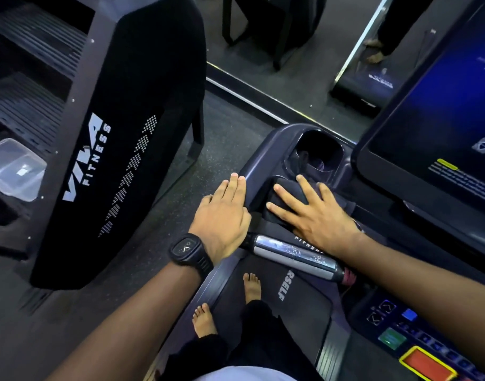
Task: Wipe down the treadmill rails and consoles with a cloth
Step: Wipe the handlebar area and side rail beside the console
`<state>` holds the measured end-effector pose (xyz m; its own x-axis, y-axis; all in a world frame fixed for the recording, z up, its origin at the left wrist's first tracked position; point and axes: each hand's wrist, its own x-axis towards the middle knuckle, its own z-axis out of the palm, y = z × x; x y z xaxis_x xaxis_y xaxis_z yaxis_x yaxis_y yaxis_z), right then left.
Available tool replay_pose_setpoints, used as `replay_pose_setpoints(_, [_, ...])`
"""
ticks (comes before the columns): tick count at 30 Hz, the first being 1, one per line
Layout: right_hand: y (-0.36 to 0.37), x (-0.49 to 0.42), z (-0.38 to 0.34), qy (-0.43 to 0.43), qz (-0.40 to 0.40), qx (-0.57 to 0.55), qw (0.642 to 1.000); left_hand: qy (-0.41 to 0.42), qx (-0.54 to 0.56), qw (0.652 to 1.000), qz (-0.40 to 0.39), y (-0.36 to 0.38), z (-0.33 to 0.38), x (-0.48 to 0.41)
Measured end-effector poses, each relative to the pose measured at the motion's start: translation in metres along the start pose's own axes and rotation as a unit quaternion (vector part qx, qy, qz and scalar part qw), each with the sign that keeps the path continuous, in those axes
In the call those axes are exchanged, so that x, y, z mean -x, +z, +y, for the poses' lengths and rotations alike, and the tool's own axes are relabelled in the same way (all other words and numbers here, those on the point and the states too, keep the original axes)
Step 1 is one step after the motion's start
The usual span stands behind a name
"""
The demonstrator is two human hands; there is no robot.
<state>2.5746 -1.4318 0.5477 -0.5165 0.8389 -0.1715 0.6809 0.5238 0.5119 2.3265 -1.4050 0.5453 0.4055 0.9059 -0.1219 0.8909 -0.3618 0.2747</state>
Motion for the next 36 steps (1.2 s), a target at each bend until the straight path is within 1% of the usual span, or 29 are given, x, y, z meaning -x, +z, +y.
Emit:
replay_pose_setpoints(2, [-0.01, -0.018, -0.001, 0.011, -0.017, -0.012, 1.0, 0.004, -0.003, 1.0, 0.001, 0.001, 0.0, -0.001])
replay_pose_setpoints(4, [-0.012, -0.022, 0.005, -0.003, -0.034, -0.016, 0.999, 0.003, -0.006, 1.0, -0.001, 0.001, 0.0, -0.002])
replay_pose_setpoints(6, [-0.007, -0.007, 0.012, -0.037, -0.036, -0.018, 0.999, 0.001, -0.007, 1.0, -0.002, 0.001, 0.0, -0.001])
replay_pose_setpoints(8, [-0.003, 0.009, 0.021, -0.089, -0.037, -0.009, 0.995, 0.001, -0.006, 1.0, 0.0, 0.0, 0.002, -0.001])
replay_pose_setpoints(10, [-0.005, 0.004, 0.025, -0.118, -0.043, 0.014, 0.992, 0.003, -0.007, 1.0, 0.002, -0.001, 0.002, 0.001])
replay_pose_setpoints(13, [-0.018, -0.021, 0.014, -0.098, -0.043, 0.02, 0.994, 0.009, -0.007, 1.0, 0.001, -0.002, 0.0, 0.001])
replay_pose_setpoints(15, [-0.017, -0.017, 0.014, -0.096, -0.051, 0.013, 0.994, 0.009, -0.004, 1.0, 0.0, -0.002, 0.001, 0.001])
replay_pose_setpoints(19, [-0.005, 0.025, 0.036, -0.179, -0.091, 0.02, 0.979, 0.011, 0.0, 1.0, -0.002, -0.004, 0.004, 0.003])
replay_pose_setpoints(21, [-0.004, 0.03, 0.041, -0.197, -0.102, 0.013, 0.975, 0.009, 0.003, 1.0, 0.001, -0.005, 0.004, 0.003])
replay_pose_setpoints(23, [-0.008, 0.019, 0.035, -0.186, -0.094, 0.004, 0.978, 0.009, 0.002, 1.0, 0.003, -0.006, 0.005, 0.003])
replay_pose_setpoints(27, [-0.015, -0.004, 0.01, -0.112, -0.064, 0.001, 0.992, 0.007, -0.002, 1.0, 0.005, -0.005, 0.003, 0.002])
replay_pose_setpoints(28, [-0.012, -0.001, 0.011, -0.11, -0.067, -0.003, 0.992, 0.006, 0.0, 1.0, 0.006, -0.004, 0.003, 0.002])
replay_pose_setpoints(32, [-0.002, 0.027, 0.032, -0.152, -0.094, -0.012, 0.984, 0.009, 0.01, 1.0, 0.0, -0.004, 0.004, 0.004])
replay_pose_setpoints(36, [-0.014, -0.002, 0.009, -0.112, -0.079, 0.002, 0.991, 0.01, 0.011, 1.0, -0.003, -0.005, 0.003, 0.002])
